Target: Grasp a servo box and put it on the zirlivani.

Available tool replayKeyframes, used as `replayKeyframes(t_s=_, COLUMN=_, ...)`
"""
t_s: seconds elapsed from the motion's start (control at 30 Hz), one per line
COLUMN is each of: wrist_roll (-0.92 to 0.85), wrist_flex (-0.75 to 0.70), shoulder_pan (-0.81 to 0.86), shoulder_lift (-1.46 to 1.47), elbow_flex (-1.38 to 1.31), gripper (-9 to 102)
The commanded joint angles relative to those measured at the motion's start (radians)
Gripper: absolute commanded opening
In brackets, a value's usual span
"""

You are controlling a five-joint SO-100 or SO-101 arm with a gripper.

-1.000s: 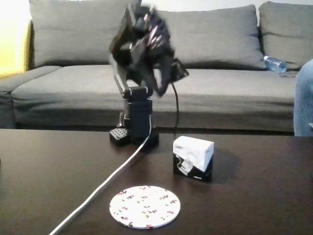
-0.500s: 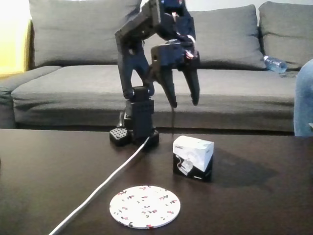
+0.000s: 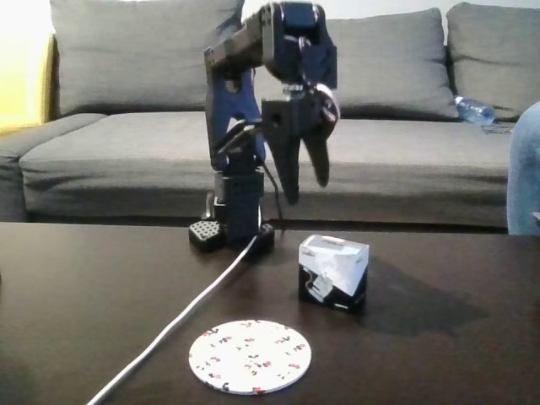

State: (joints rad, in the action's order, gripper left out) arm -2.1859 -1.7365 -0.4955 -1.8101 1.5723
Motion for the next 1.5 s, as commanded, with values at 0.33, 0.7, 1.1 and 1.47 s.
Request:
replayKeyframes(t_s=0.33, wrist_roll=0.046, wrist_flex=0.087, shoulder_pan=-0.15, shoulder_lift=0.117, elbow_flex=-0.029, gripper=36)
replayKeyframes(t_s=0.7, wrist_roll=0.029, wrist_flex=0.222, shoulder_pan=-0.133, shoulder_lift=0.221, elbow_flex=-0.06, gripper=36)
replayKeyframes(t_s=1.1, wrist_roll=0.029, wrist_flex=0.218, shoulder_pan=-0.107, shoulder_lift=0.232, elbow_flex=-0.034, gripper=36)
replayKeyframes(t_s=1.47, wrist_roll=0.031, wrist_flex=0.221, shoulder_pan=-0.117, shoulder_lift=0.232, elbow_flex=0.028, gripper=35)
